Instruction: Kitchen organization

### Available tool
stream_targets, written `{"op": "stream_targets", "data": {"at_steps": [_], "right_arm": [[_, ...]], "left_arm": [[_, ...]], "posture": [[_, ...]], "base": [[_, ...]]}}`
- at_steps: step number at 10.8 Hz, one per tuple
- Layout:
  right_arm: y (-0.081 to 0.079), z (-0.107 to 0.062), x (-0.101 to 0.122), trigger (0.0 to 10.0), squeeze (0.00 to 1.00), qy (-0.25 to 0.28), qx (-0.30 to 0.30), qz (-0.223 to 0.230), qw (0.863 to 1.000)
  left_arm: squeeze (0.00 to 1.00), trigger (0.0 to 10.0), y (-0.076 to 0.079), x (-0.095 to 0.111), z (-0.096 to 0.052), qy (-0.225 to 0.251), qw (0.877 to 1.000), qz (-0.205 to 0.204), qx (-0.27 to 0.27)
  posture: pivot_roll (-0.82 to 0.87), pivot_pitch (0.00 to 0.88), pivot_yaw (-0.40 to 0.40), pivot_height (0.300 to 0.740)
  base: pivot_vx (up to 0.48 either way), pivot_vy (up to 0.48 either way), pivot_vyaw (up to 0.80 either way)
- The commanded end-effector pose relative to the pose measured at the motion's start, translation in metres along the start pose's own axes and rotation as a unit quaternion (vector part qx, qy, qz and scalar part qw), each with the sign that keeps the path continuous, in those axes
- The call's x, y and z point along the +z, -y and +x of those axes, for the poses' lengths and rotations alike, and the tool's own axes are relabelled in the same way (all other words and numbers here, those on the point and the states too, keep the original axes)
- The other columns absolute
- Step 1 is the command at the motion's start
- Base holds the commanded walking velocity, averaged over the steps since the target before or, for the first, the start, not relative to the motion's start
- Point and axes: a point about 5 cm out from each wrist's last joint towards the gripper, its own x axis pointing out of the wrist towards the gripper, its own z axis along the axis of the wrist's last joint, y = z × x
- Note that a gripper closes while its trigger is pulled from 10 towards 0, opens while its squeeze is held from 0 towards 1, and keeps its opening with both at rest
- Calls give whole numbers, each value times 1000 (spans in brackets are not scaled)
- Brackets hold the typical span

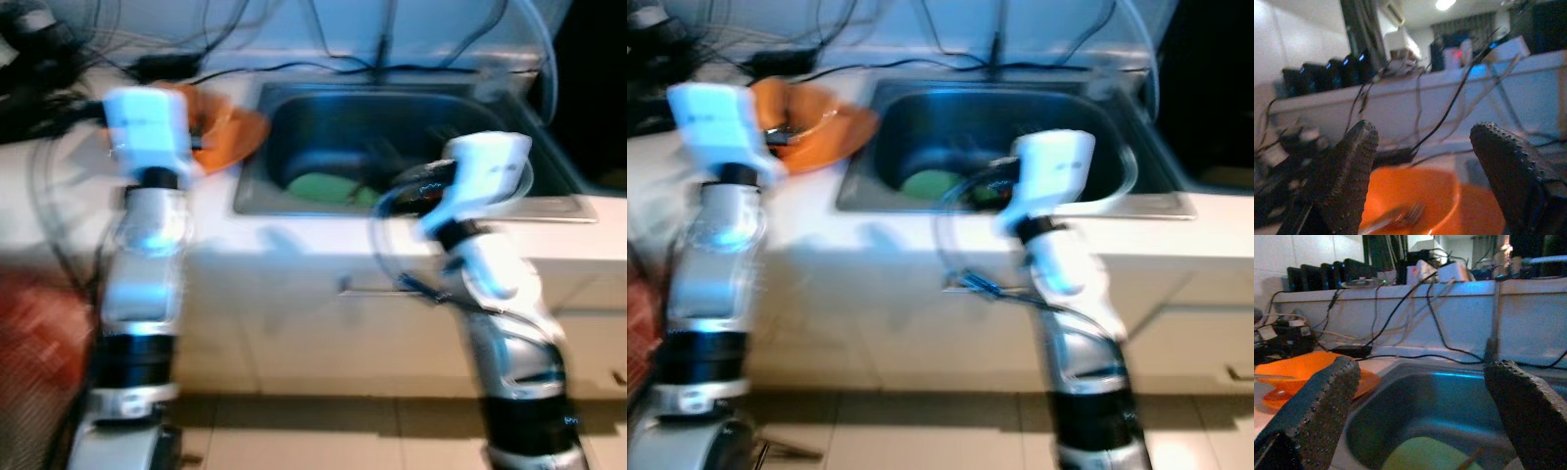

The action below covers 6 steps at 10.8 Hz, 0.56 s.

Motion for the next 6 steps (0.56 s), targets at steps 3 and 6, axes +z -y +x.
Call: {"op": "stream_targets", "data": {"at_steps": [3, 6], "right_arm": [[9, -4, 4, 10000, 0, 9, -12, -8, 1000], [8, -4, 3, 10000, 0, 7, -13, -8, 1000]], "left_arm": [[0, 10000, 7, 5, 0, 6, 1000, -3, -3], [0, 10000, 6, 3, 0, 1, 1000, 0, -2]], "posture": [[-44, 41, 8, 740], [-40, 41, 9, 740]], "base": [[319, 0, 688], [0, 0, 713]]}}
